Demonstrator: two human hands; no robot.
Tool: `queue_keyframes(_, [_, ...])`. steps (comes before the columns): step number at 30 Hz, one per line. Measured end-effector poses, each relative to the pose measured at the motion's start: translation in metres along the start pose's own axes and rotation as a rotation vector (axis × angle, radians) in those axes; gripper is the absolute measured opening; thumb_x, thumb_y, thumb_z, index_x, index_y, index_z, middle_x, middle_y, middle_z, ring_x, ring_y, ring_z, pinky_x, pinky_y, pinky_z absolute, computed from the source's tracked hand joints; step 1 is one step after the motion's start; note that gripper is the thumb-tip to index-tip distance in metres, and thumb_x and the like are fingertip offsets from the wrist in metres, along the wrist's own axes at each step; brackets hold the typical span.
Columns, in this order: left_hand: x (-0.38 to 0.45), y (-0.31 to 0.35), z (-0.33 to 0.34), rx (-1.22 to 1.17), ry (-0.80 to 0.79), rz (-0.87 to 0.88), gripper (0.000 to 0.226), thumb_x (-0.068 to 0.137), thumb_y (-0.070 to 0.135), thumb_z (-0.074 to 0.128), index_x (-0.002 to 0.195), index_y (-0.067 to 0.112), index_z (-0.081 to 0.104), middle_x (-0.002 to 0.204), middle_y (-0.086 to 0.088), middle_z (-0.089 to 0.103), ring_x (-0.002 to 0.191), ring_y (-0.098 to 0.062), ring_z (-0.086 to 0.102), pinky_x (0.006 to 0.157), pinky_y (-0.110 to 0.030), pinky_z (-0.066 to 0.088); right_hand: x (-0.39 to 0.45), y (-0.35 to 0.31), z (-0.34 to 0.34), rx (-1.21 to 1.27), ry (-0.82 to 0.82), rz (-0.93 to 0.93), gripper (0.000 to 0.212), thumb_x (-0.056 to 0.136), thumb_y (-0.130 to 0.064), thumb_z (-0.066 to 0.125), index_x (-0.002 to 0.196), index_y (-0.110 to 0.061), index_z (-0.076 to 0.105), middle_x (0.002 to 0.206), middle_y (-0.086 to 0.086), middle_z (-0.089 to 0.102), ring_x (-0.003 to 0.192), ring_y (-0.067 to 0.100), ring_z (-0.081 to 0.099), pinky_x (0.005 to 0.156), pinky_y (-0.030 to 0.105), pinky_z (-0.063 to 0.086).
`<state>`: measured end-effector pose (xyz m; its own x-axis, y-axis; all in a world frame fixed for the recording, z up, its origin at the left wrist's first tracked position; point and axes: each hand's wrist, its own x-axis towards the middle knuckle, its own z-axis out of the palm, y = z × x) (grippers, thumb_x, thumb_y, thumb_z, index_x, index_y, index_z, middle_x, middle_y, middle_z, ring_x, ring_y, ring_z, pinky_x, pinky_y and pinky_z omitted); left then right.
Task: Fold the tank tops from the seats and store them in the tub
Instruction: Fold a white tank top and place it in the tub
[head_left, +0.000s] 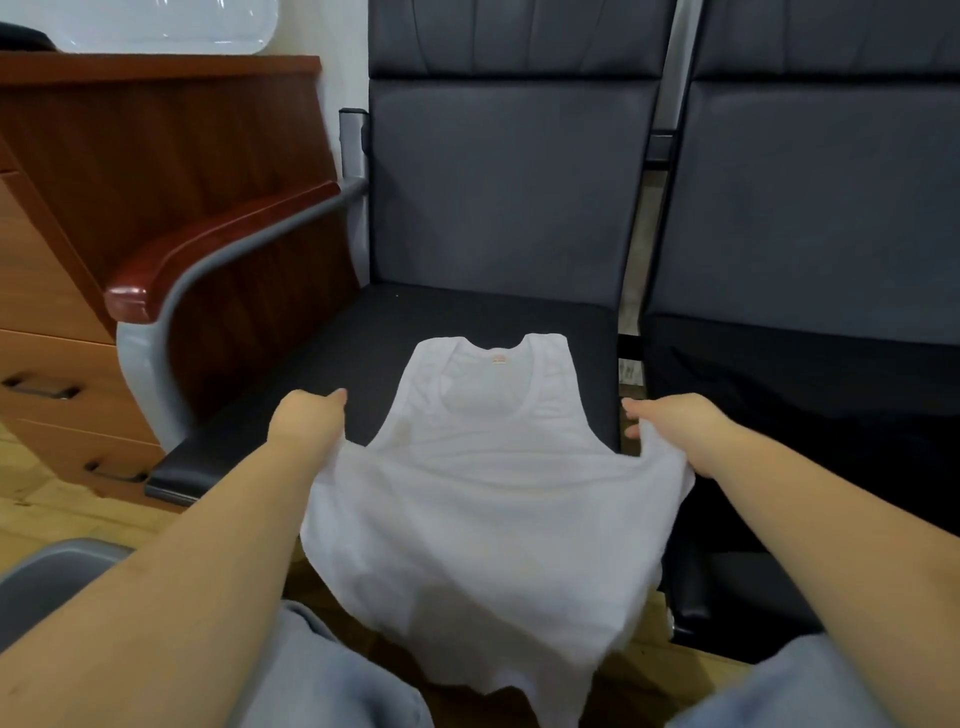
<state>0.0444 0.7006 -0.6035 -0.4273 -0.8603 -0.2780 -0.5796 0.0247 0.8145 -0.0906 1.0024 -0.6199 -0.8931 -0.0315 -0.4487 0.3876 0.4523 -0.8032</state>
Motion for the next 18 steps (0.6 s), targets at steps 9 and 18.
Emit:
queue_keyframes(9, [-0.007,0.02,0.06,0.201,-0.304,0.064,0.019,0.094,0.022,0.057,0.1,0.005,0.062,0.093,-0.01,0.062,0.088,-0.028,0.061,0.081,-0.04,0.051,0.004,-0.024,0.056,0.159,-0.135,-0.034,0.027,0.089,-0.017,0.066,0.103,0.006,0.066,0.107,0.018,0.069,0.084,0.028,0.067,0.081,0.039,0.055])
queue_keyframes(18, [-0.036,0.039,0.11,-0.046,-0.662,0.021,0.015,0.094,0.023,0.054,0.103,0.011,0.057,0.093,-0.008,0.063,0.084,-0.022,0.06,0.074,-0.03,0.046,0.007,-0.027,0.089,0.203,-0.302,0.028,0.054,0.085,-0.054,0.064,0.114,-0.009,0.065,0.111,0.009,0.069,0.101,0.026,0.066,0.096,0.039,0.05])
